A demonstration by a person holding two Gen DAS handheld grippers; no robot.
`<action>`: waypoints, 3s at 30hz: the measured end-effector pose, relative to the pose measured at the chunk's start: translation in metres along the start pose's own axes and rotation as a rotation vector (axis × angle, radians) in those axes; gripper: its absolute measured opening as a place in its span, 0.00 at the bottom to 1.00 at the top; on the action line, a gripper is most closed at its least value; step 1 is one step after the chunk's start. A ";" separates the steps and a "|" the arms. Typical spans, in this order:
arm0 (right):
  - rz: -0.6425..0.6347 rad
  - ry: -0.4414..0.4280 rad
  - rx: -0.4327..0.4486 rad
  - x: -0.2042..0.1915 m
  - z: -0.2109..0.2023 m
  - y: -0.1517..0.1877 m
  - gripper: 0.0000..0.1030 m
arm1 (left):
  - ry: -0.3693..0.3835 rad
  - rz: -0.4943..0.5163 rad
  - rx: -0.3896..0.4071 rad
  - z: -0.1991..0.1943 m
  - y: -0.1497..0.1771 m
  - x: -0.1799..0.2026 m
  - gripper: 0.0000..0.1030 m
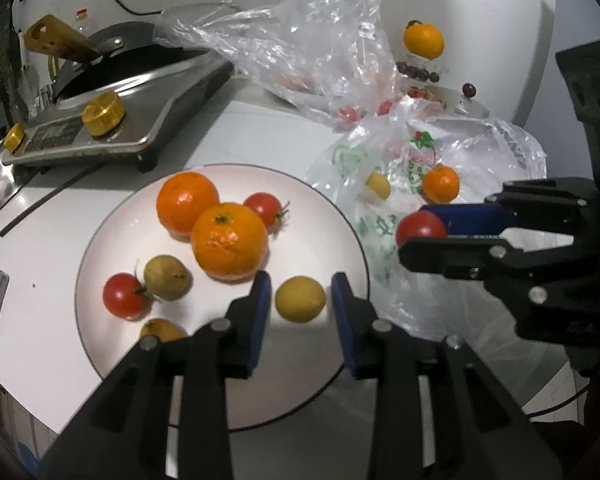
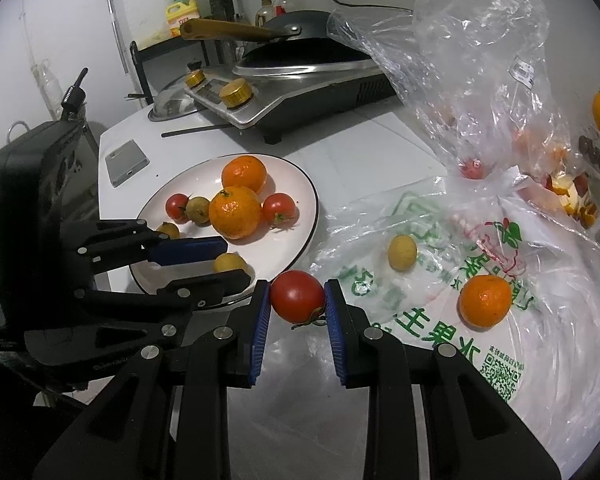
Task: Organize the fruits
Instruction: 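Lower the tomato and yellow fruit onto the plate and open both grippers, then move both open grippers back to the fruit on the bag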
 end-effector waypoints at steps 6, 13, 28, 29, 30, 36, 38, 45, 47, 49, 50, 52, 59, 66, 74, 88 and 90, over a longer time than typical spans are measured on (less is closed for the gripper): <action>-0.012 -0.002 0.005 -0.007 0.003 -0.006 0.28 | -0.020 -0.011 0.022 -0.011 0.002 -0.011 0.35; -0.035 -0.008 -0.004 -0.020 0.012 -0.013 0.28 | -0.049 -0.043 0.051 -0.025 0.006 -0.030 0.43; -0.034 0.003 -0.026 -0.029 0.039 -0.029 0.29 | -0.077 -0.094 0.080 -0.032 0.011 -0.058 0.43; -0.033 0.003 -0.029 -0.031 0.042 -0.030 0.29 | -0.074 -0.101 0.077 -0.031 0.012 -0.059 0.43; -0.033 0.002 -0.032 -0.032 0.044 -0.030 0.29 | -0.074 -0.105 0.078 -0.031 0.012 -0.061 0.43; -0.026 0.009 -0.054 -0.034 0.058 -0.032 0.29 | -0.091 -0.107 0.087 -0.033 0.013 -0.070 0.43; -0.022 0.010 -0.056 -0.034 0.060 -0.033 0.29 | -0.103 -0.108 0.086 -0.033 0.015 -0.074 0.43; -0.010 0.019 -0.060 -0.033 0.061 -0.034 0.29 | -0.114 -0.115 0.092 -0.037 0.019 -0.082 0.43; -0.009 0.021 -0.060 -0.033 0.062 -0.034 0.29 | -0.117 -0.117 0.086 -0.037 0.021 -0.082 0.43; -0.006 0.023 -0.061 -0.032 0.062 -0.034 0.29 | -0.119 -0.117 0.083 -0.037 0.022 -0.082 0.43; -0.005 0.022 -0.060 -0.032 0.061 -0.034 0.29 | -0.120 -0.118 0.083 -0.038 0.023 -0.081 0.43; -0.003 0.017 -0.058 -0.033 0.060 -0.034 0.29 | -0.125 -0.118 0.081 -0.039 0.024 -0.081 0.43; -0.002 0.014 -0.050 -0.034 0.053 -0.031 0.29 | -0.129 -0.116 0.077 -0.041 0.026 -0.077 0.43; 0.003 0.017 -0.027 -0.032 0.037 -0.030 0.29 | -0.130 -0.104 0.082 -0.048 0.027 -0.067 0.43; 0.009 0.012 -0.004 -0.030 0.017 -0.023 0.29 | -0.131 -0.078 0.086 -0.056 0.026 -0.048 0.43; 0.040 0.010 0.037 -0.012 -0.018 -0.008 0.29 | -0.132 -0.024 0.087 -0.065 0.020 -0.011 0.43; 0.048 0.007 0.045 -0.008 -0.022 -0.006 0.29 | -0.132 -0.013 0.087 -0.066 0.018 -0.005 0.43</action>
Point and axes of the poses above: each gripper's, at about its wrist camera, not at the fingertips, and z roughly the way its jaws point, x to its right, y to its underside, the point moved 8 cm from there along z, roughly the way its jaws point, and after that the axes turned 8 degrees about z, right-handed, at the moved point
